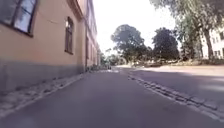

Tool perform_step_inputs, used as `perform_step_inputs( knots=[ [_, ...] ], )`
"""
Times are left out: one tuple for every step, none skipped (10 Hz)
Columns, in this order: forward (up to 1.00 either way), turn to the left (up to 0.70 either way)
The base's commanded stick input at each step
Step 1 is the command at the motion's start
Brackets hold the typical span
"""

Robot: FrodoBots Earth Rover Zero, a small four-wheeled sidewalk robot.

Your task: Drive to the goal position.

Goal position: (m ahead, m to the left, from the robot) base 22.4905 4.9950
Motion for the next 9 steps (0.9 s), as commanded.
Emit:
perform_step_inputs(
  knots=[
    [0.7,0.0],
    [0.7,0.0],
    [0.7,0.0],
    [0.7,0.0],
    [0.7,0.0],
    [0.7,0.02],
    [0.7,0.1],
    [0.7,0.07],
    [0.7,0.0]
  ],
)
